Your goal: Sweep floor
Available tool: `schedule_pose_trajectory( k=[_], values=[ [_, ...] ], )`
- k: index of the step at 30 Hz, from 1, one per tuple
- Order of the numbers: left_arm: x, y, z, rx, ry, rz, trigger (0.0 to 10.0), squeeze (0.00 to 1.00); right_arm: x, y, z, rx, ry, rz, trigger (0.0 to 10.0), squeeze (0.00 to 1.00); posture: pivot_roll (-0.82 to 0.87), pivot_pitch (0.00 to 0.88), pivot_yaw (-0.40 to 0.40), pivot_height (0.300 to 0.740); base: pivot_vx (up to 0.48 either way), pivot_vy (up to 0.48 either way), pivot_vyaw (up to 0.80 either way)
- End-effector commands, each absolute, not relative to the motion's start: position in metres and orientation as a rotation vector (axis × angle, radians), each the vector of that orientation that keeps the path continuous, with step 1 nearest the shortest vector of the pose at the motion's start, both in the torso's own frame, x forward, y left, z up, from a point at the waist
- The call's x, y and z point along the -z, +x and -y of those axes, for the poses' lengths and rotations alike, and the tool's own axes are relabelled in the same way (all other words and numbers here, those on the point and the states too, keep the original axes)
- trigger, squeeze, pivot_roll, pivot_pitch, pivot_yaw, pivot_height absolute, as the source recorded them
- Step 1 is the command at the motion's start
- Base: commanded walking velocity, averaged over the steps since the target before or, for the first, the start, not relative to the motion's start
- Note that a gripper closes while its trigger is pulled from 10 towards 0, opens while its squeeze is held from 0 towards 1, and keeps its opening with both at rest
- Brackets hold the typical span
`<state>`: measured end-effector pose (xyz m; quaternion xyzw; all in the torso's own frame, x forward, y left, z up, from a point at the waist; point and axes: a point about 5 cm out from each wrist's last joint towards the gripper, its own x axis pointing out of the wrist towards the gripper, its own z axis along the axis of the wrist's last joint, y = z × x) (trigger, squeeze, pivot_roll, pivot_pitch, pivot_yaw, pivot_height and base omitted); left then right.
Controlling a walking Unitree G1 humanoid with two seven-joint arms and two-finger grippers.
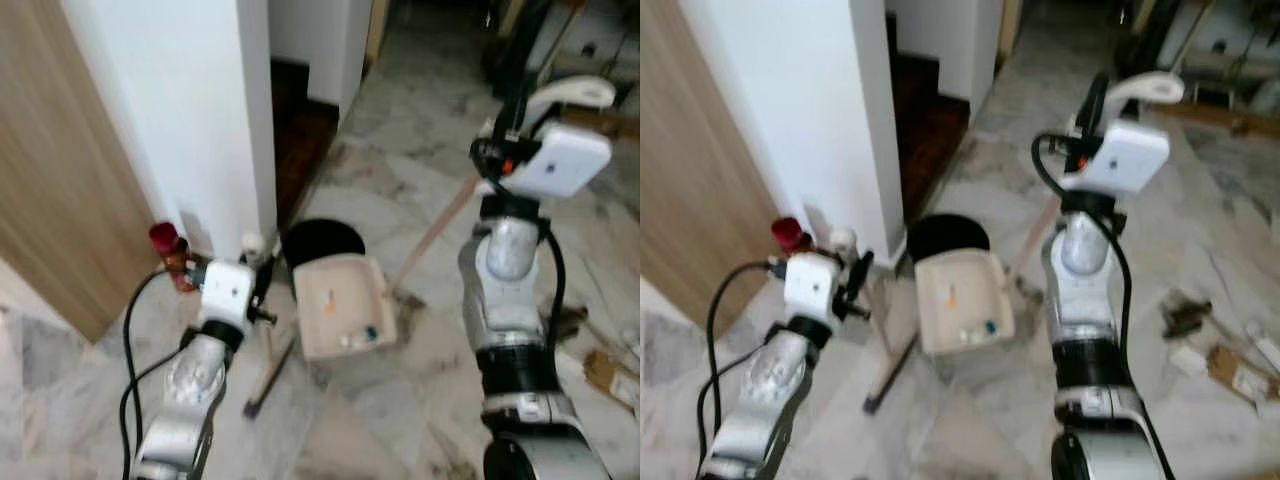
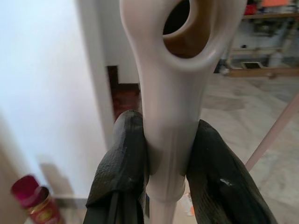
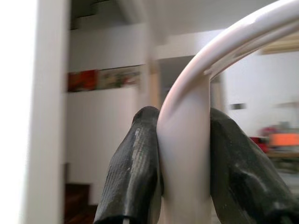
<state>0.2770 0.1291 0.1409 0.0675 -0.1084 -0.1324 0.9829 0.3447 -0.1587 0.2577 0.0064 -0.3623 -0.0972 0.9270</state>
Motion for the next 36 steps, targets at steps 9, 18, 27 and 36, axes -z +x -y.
schedule_pose_trajectory(
  k=[9, 18, 27, 36],
  values=[
    [-0.1505, 0.2775, -0.1317, 0.25, 0.159, 0.273, 10.0, 0.0, -0.2789, 0.3368, 0.1525, 0.173, 0.066, 0.859, 10.0, 0.0, 0.12, 0.079, -0.047, 0.74, 0.365, 0.0, 0.0],
    [-0.1509, 0.2773, -0.1328, 0.244, 0.162, 0.276, 10.0, 0.0, -0.2808, 0.3373, 0.1517, 0.172, 0.076, 0.864, 10.0, 0.0, 0.13, 0.076, -0.05, 0.74, 0.365, 0.0, 0.0],
    [-0.1509, 0.2775, -0.132, 0.251, 0.158, 0.278, 10.0, 0.0, -0.2813, 0.3372, 0.1515, 0.178, 0.078, 0.868, 10.0, 0.0, 0.13, 0.065, -0.049, 0.74, 0.365, 0.0, 0.0],
    [-0.1505, 0.2767, -0.1318, 0.251, 0.161, 0.279, 10.0, 0.0, -0.2817, 0.3367, 0.1512, 0.178, 0.084, 0.871, 10.0, 0.0, 0.13, 0.058, -0.048, 0.74, 0.365, 0.0, 0.0]
  ],
)
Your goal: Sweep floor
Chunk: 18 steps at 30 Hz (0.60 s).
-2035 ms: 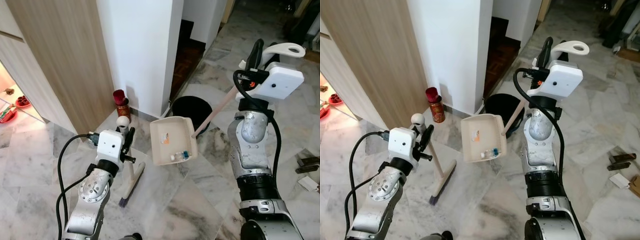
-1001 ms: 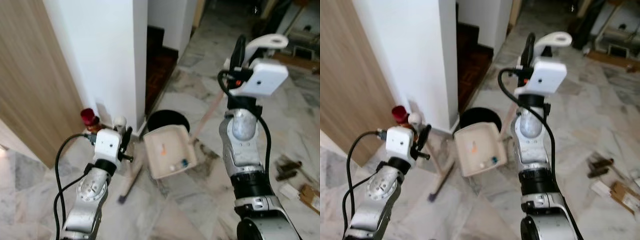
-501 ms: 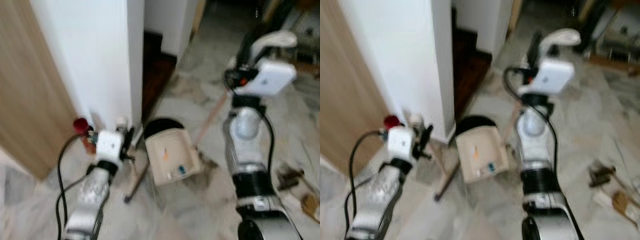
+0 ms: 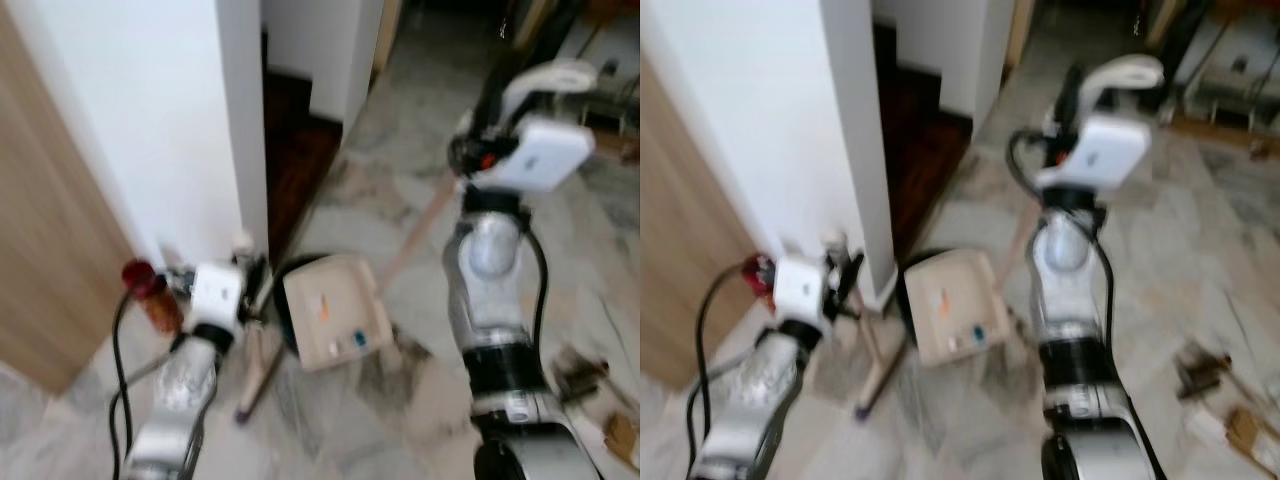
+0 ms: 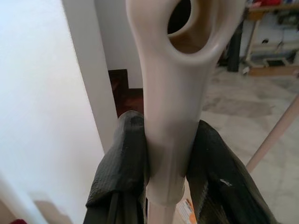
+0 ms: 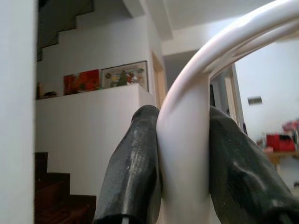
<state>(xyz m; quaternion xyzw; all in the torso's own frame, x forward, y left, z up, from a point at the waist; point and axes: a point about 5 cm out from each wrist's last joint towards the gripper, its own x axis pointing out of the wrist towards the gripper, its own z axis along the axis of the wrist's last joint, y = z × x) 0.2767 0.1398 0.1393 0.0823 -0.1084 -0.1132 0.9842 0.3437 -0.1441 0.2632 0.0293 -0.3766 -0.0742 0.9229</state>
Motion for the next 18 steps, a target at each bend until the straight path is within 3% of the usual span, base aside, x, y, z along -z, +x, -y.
schedule_pose_trajectory(
  k=[1, 12, 18],
  values=[
    [-0.1506, 0.2766, -0.1316, 0.252, 0.162, 0.279, 10.0, 0.0, -0.2817, 0.3368, 0.1512, 0.178, 0.086, 0.871, 10.0, 0.0, 0.13, 0.06, -0.048, 0.74, 0.368, 0.0, 0.0],
    [-0.149, 0.276, -0.1313, 0.254, 0.16, 0.272, 10.0, 0.0, -0.2821, 0.337, 0.1518, 0.182, 0.085, 0.869, 10.0, 0.0, 0.12, 0.071, -0.05, 0.74, 0.365, 0.0, 0.0],
    [-0.1481, 0.2751, -0.1301, 0.263, 0.151, 0.271, 10.0, 0.0, -0.2843, 0.3372, 0.1528, 0.183, 0.089, 0.875, 10.0, 0.0, 0.12, 0.077, -0.052, 0.74, 0.203, 0.0, 0.0]
  ],
)
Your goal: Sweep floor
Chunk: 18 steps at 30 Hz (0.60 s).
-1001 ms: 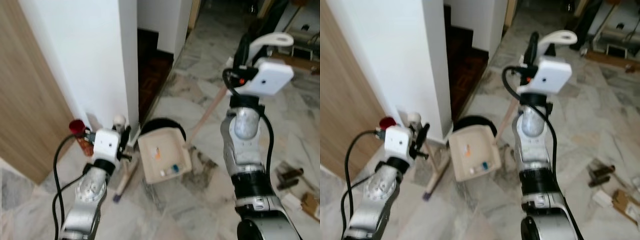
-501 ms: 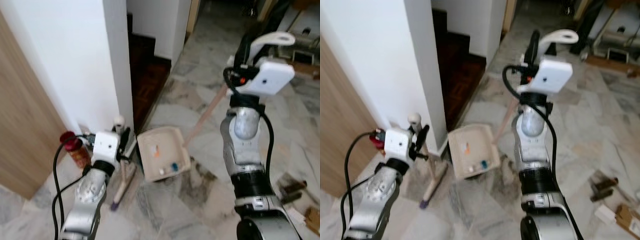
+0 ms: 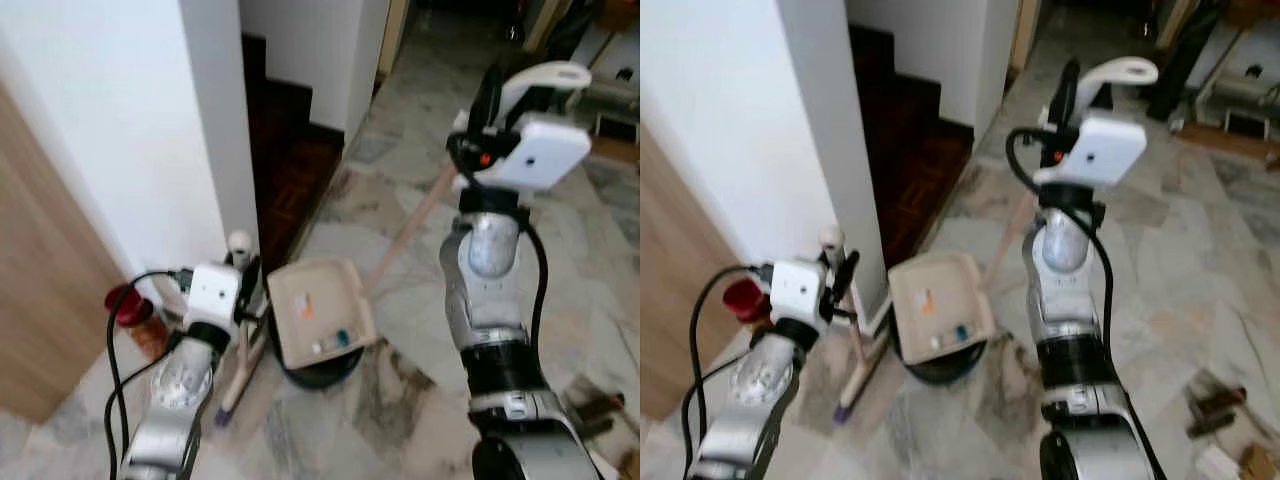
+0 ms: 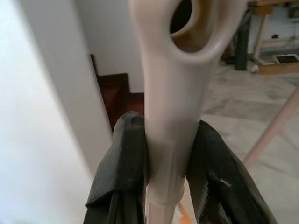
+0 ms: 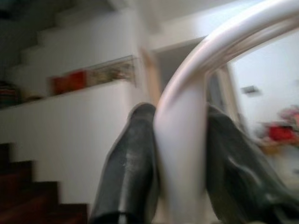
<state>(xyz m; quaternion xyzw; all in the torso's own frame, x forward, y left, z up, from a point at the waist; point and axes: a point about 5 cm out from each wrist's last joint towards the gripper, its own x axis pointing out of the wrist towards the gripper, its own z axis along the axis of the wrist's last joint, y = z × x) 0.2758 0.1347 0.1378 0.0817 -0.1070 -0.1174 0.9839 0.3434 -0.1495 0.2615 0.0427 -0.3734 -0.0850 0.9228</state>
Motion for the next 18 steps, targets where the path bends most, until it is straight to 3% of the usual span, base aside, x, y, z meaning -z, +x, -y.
schedule_pose_trajectory(
  k=[1, 7, 18],
  values=[
    [-0.148, 0.275, -0.13, 0.265, 0.15, 0.27, 10.0, 0.0, -0.285, 0.337, 0.153, 0.18, 0.089, 0.879, 10.0, 0.0, 0.12, 0.077, -0.052, 0.74, 0.0, 0.0, 0.0],
    [-0.147, 0.275, -0.13, 0.264, 0.15, 0.267, 10.0, 0.0, -0.295, 0.339, 0.145, 0.114, 0.088, 0.92, 10.0, 0.0, 0.12, 0.078, -0.054, 0.74, 0.0, 0.0, 0.0],
    [-0.148, 0.273, -0.132, 0.254, 0.15, 0.271, 10.0, 0.0, -0.315, 0.336, 0.106, -0.127, 0.12, 1.021, 10.0, 0.0, 0.13, 0.082, -0.062, 0.74, 0.0, 0.0, 0.0]
  ],
)
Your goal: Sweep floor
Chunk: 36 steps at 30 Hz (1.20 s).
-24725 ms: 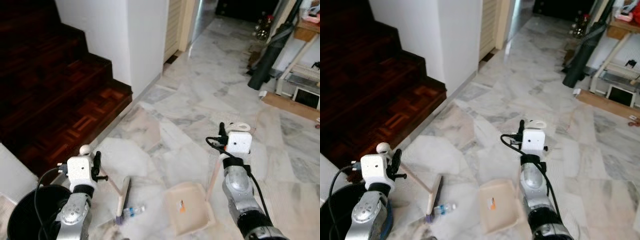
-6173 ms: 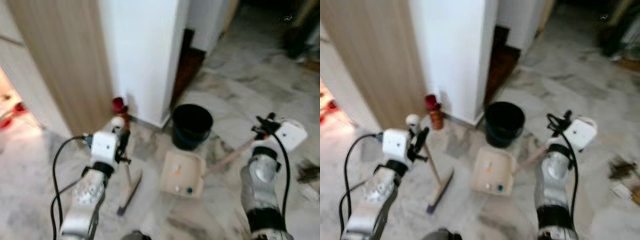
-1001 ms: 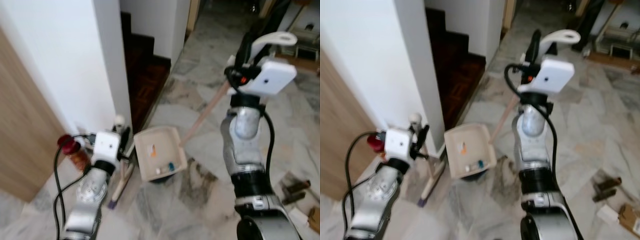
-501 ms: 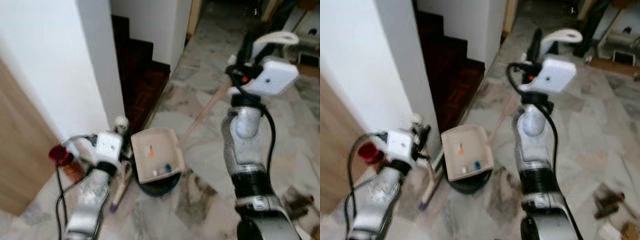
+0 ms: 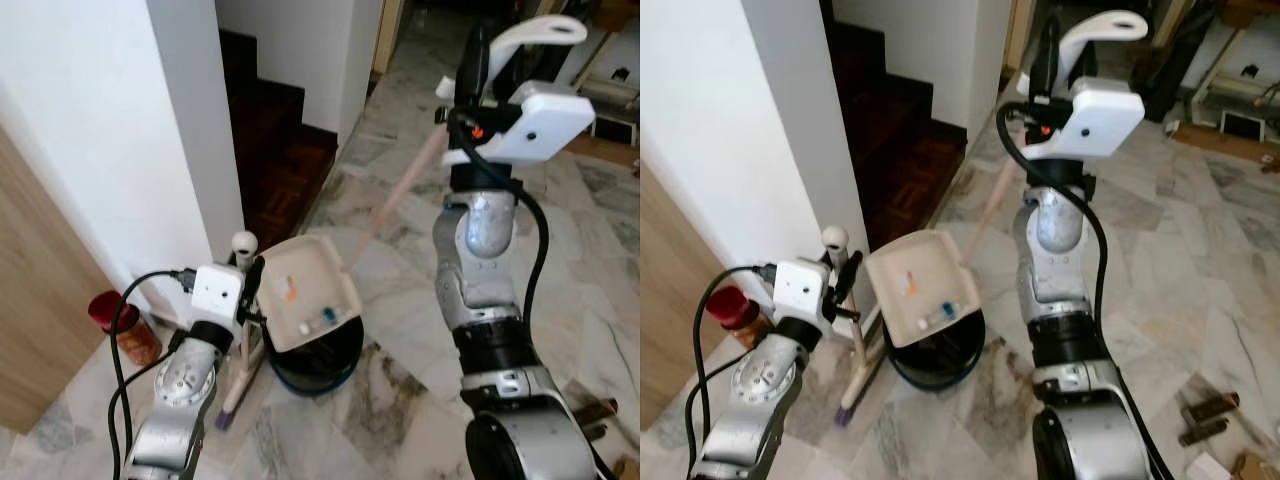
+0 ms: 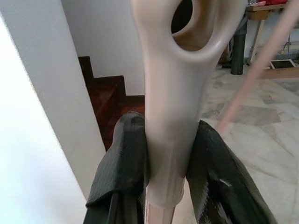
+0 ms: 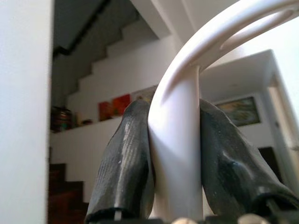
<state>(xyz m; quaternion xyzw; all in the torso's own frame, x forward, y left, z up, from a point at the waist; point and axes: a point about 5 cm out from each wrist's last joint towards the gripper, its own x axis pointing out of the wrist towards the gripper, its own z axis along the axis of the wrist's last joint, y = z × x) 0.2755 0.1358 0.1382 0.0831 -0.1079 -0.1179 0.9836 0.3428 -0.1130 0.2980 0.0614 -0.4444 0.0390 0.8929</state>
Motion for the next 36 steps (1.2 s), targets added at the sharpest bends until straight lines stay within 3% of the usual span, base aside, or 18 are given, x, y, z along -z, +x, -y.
schedule_pose_trajectory(
  k=[1, 19, 36],
  values=[
    [-0.148, 0.273, -0.132, 0.253, 0.15, 0.271, 10.0, 0.0, -0.316, 0.334, 0.103, -0.149, 0.111, 1.03, 10.0, 0.0, 0.13, 0.082, -0.062, 0.74, 0.0, 0.0, 0.0],
    [-0.149, 0.272, -0.132, 0.254, 0.143, 0.285, 10.0, 0.0, -0.314, 0.302, 0.065, -0.392, 0.02, 1.164, 10.0, 0.0, 0.13, 0.078, -0.066, 0.74, 0.0, 0.0, 0.0],
    [-0.15, 0.271, -0.131, 0.263, 0.137, 0.296, 10.0, 0.0, -0.312, 0.284, 0.057, -0.446, -0.092, 1.243, 10.0, 0.0, 0.13, 0.076, -0.063, 0.74, 0.0, 0.0, 0.0]
  ],
)
